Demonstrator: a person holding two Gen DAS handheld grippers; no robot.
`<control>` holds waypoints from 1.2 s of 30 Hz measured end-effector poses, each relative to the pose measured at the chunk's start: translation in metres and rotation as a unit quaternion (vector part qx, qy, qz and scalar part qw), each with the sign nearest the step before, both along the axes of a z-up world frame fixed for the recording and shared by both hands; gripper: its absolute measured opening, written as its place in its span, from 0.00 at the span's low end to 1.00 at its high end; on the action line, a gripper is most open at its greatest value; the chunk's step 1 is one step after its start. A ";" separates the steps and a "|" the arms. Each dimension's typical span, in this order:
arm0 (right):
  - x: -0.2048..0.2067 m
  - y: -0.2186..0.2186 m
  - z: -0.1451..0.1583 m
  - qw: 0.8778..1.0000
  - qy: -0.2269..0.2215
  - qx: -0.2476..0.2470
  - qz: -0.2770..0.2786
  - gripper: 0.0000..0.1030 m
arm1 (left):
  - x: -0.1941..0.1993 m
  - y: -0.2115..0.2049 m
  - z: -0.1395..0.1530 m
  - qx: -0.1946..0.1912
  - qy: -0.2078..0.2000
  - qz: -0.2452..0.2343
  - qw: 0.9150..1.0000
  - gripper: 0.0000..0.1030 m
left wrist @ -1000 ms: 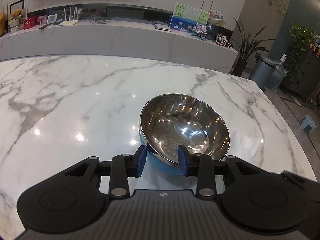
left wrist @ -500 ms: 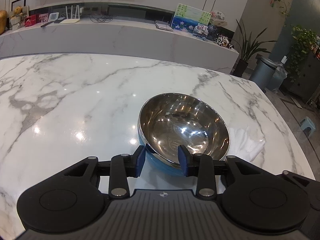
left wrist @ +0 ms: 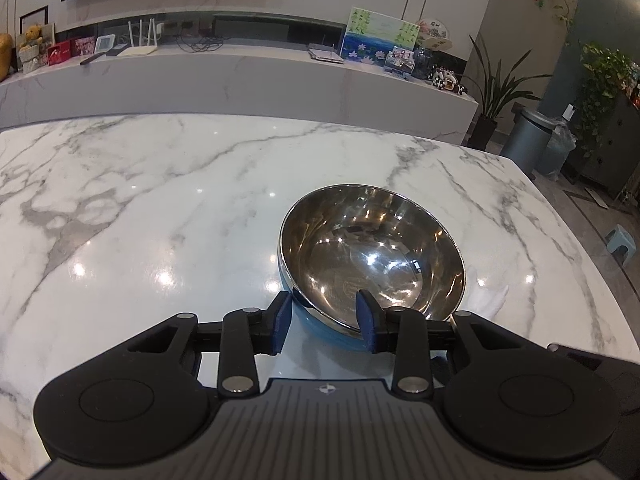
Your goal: Clean bowl
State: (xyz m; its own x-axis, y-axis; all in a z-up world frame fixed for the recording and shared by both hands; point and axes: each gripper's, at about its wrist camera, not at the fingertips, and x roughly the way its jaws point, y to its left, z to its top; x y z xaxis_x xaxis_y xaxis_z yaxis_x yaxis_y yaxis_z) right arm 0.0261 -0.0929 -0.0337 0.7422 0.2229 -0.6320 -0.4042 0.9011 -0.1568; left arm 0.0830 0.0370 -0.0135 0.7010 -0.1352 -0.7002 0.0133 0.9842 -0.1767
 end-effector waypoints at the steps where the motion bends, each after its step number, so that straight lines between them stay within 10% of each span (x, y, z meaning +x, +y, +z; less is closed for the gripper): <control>1: 0.001 -0.002 0.003 1.000 -0.005 0.004 0.001 0.15 | 0.000 0.000 0.000 0.000 0.000 0.000 1.000 0.32; 12: 0.010 -0.024 0.022 0.997 -0.062 0.018 0.039 0.12 | -0.001 0.002 -0.003 0.000 0.002 -0.002 1.000 0.32; 23: 0.038 -0.036 -0.009 1.000 0.009 -0.006 0.013 0.12 | -0.001 0.001 -0.003 0.002 0.008 -0.005 1.000 0.32; 27: 0.042 -0.043 -0.008 0.998 0.025 0.020 -0.045 0.46 | 0.000 0.000 -0.003 0.003 0.008 -0.005 1.000 0.32; 36: 0.056 -0.031 -0.006 0.993 0.067 0.047 -0.089 0.47 | 0.002 -0.002 -0.003 0.005 0.009 -0.003 1.000 0.32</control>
State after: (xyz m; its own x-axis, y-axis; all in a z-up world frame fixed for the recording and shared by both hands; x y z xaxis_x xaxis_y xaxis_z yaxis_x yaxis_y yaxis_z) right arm 0.0818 -0.1242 -0.0400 0.6853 0.1592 -0.7107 -0.2493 0.9681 -0.0236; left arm 0.0853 0.0349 -0.0163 0.6877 -0.1313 -0.7140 0.0153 0.9859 -0.1666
